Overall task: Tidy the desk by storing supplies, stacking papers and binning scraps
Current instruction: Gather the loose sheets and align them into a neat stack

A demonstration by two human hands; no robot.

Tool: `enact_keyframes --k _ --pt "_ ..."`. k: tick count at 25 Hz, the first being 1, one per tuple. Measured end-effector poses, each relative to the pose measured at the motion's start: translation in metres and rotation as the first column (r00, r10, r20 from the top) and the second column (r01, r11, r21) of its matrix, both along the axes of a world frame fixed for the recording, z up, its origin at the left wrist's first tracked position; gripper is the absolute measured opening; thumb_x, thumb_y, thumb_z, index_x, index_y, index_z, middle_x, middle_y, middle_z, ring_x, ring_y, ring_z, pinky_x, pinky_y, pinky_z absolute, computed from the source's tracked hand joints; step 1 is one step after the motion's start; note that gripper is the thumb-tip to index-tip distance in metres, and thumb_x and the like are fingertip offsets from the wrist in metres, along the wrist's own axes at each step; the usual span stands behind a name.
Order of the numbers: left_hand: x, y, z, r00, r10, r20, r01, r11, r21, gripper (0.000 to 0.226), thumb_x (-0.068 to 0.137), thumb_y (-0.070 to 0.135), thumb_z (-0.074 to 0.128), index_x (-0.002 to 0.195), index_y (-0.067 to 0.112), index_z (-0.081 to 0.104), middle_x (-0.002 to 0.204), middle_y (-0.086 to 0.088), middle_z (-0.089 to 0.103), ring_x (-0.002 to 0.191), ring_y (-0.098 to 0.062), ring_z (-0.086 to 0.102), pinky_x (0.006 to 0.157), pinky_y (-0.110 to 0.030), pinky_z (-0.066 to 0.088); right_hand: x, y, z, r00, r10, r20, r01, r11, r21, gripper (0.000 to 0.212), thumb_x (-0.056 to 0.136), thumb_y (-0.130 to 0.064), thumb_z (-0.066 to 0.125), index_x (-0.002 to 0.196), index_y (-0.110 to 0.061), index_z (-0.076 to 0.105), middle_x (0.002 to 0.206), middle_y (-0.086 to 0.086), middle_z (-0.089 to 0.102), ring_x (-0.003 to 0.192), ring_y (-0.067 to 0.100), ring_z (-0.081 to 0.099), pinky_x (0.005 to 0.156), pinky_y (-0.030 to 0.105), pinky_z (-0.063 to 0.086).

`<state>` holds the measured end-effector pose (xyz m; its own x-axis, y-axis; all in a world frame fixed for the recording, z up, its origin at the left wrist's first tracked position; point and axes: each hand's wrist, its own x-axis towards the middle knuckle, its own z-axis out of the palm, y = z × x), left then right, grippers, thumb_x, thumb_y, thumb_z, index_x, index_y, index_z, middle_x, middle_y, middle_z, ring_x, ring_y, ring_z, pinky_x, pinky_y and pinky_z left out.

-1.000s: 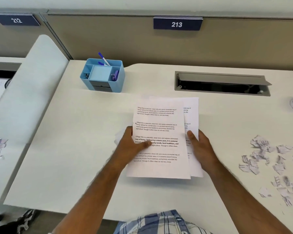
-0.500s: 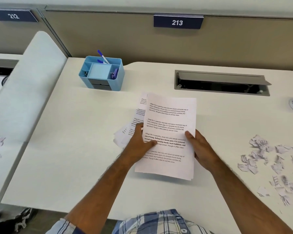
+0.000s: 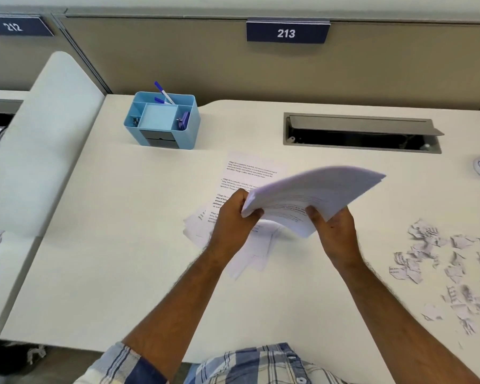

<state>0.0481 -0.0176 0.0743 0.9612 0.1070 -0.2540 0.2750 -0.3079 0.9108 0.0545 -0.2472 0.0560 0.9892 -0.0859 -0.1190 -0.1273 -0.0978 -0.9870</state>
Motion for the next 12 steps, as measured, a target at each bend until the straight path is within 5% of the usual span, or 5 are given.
enact_keyframes --k 2,4,7,12 --pt "0.000 0.000 -0.001 0.999 -0.037 0.003 0.037 0.999 -0.020 0.022 0.091 0.015 0.074 0.096 0.032 0.061 0.088 0.012 0.066 0.078 -0.003 0.063 0.067 -0.022 0.052 -0.001 -0.001 -0.001 1.000 0.010 0.002 -0.010 1.000 0.006 0.043 0.091 -0.013 0.076 0.129 -0.019 0.057 0.119 -0.002 0.070 0.112 0.013 0.066 0.087 0.021 0.055" --pt "0.000 0.000 -0.003 0.998 -0.058 -0.017 0.057 0.996 -0.075 0.030 0.090 0.015 0.075 0.106 0.038 0.065 0.099 0.009 0.072 0.091 -0.012 0.069 0.076 -0.028 0.058 -0.001 0.000 -0.003 0.999 0.036 -0.004 -0.036 0.999 -0.020 0.047 0.088 -0.011 0.078 0.130 -0.019 0.056 0.119 -0.002 0.069 0.112 0.012 0.065 0.088 0.022 0.056" --pt "0.002 -0.002 0.001 0.999 -0.047 -0.018 0.045 0.990 -0.131 0.039 0.093 0.019 0.073 0.110 0.052 0.063 0.111 0.014 0.073 0.105 -0.005 0.068 0.091 -0.033 0.060 0.003 0.001 -0.003 0.998 0.055 -0.008 -0.056 0.995 -0.080 0.044 0.091 -0.016 0.076 0.130 -0.016 0.056 0.120 -0.002 0.069 0.111 0.009 0.066 0.091 0.026 0.058" --pt "0.010 -0.003 0.003 0.999 -0.036 -0.034 0.032 0.992 -0.126 0.029 0.096 0.029 0.071 0.124 0.033 0.066 0.112 0.013 0.074 0.100 -0.009 0.071 0.082 -0.026 0.062 0.011 -0.002 0.000 0.998 0.056 -0.002 -0.056 0.996 -0.063 0.040 0.092 -0.014 0.075 0.127 -0.019 0.057 0.120 -0.006 0.071 0.108 0.010 0.069 0.087 0.028 0.060"
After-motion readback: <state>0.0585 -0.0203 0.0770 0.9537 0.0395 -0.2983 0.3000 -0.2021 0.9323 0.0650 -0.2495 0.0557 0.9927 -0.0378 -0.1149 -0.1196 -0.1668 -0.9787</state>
